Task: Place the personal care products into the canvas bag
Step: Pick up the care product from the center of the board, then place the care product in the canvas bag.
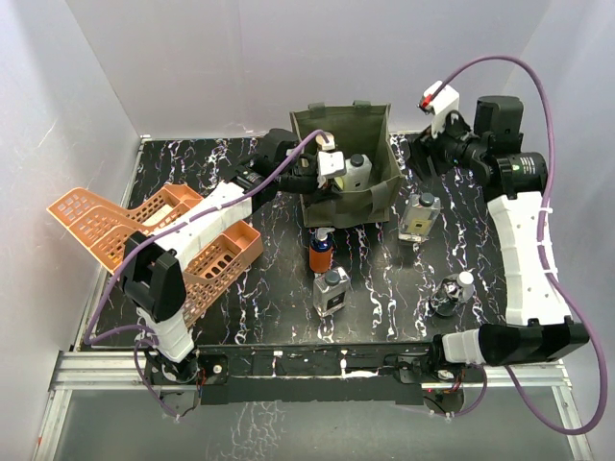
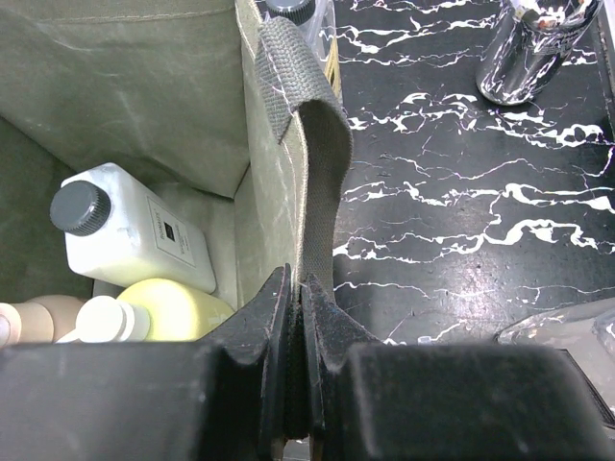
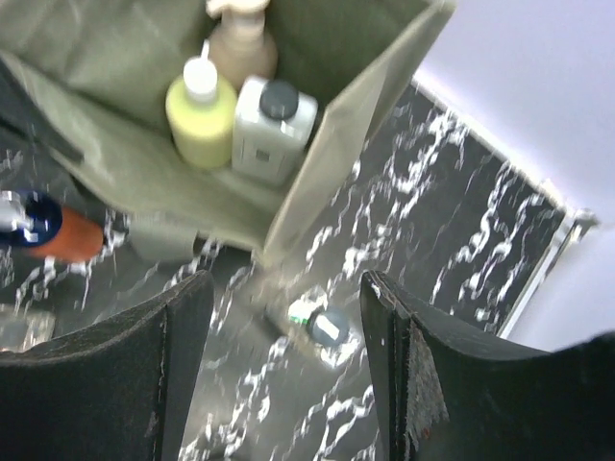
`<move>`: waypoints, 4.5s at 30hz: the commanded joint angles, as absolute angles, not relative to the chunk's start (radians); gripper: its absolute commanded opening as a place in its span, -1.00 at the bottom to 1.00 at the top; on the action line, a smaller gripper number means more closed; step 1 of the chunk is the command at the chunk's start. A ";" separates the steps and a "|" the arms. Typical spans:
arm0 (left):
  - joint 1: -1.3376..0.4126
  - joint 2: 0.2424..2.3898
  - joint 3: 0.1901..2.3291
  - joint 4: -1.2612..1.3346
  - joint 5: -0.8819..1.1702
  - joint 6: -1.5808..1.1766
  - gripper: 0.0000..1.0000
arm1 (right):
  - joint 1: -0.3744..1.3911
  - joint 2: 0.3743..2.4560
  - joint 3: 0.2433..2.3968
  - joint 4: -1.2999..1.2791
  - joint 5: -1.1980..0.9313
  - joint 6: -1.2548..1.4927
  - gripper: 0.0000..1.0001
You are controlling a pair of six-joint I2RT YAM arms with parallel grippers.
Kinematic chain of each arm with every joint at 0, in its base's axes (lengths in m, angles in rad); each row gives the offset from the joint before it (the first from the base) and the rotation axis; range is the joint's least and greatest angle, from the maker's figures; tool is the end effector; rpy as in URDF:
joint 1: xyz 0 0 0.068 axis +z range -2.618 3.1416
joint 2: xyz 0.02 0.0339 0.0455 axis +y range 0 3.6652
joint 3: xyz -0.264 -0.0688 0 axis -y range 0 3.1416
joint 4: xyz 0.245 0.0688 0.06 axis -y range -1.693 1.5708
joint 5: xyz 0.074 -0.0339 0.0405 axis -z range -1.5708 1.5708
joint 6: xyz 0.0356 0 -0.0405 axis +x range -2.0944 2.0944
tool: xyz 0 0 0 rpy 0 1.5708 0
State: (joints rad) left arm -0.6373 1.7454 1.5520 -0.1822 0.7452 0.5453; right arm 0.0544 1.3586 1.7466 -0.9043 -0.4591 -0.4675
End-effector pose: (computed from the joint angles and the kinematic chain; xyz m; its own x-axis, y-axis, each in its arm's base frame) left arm 0.3160 -0.2640 0.3485 0.2377 0.2983 -0.9244 0.9603 0.0709 0.2698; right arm 0.2594 0.0299 0.4675 -0.2447 -0.4179 -0.8749 -0.6092 0.7683 -0.1966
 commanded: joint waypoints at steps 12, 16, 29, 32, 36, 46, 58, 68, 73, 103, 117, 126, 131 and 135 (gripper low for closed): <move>-0.641 1.764 1.577 -0.138 0.783 0.496 -1.00 | -0.079 1.181 1.462 -1.356 -0.220 -0.626 0.32; -0.641 1.757 1.559 -0.129 0.785 0.499 -1.00 | -0.091 1.153 1.349 -1.358 -0.185 -0.671 0.32; -0.643 1.777 1.562 -0.103 0.786 0.481 -1.00 | -0.163 1.069 1.152 -1.355 -0.152 -0.701 0.27; -0.643 1.785 1.568 -0.110 0.796 0.484 -0.99 | -0.233 1.086 1.154 -1.356 -0.168 -0.754 0.24; -0.643 1.794 1.575 -0.106 0.796 0.485 -0.99 | -0.321 1.081 1.117 -1.357 -0.171 -0.840 0.14; -0.644 1.798 1.577 -0.106 0.788 0.486 -0.99 | -0.347 1.056 1.075 -1.358 -0.207 -0.856 -0.02; -0.644 1.786 1.563 -0.100 0.787 0.486 -0.99 | -0.347 1.068 1.111 -1.355 -0.254 -0.820 -0.72; -0.647 1.791 1.562 -0.076 0.799 0.478 -0.99 | -0.347 1.183 1.393 -1.321 -0.300 -0.689 -0.84; -0.648 1.800 1.566 -0.067 0.805 0.479 -0.99 | -0.347 1.261 1.536 -1.260 -0.286 -0.592 -0.84; -0.656 1.839 1.615 -0.166 0.805 0.541 -0.98 | 0.146 1.732 2.518 -0.931 -0.043 -0.292 -0.84; -0.669 1.845 1.606 -0.173 0.798 0.551 -0.98 | 0.308 1.709 2.516 -0.815 0.016 -0.301 -0.84; -0.676 1.849 1.608 -0.176 0.801 0.557 -0.99 | 0.371 1.708 2.528 -0.787 0.035 -0.297 -0.84; -0.676 1.840 1.602 -0.178 0.801 0.561 -0.99 | 0.374 1.700 2.482 -0.787 0.016 -0.263 -0.84; -0.676 1.831 1.604 -0.181 0.806 0.573 -0.99 | 0.374 1.682 2.408 -0.779 -0.011 -0.245 -0.84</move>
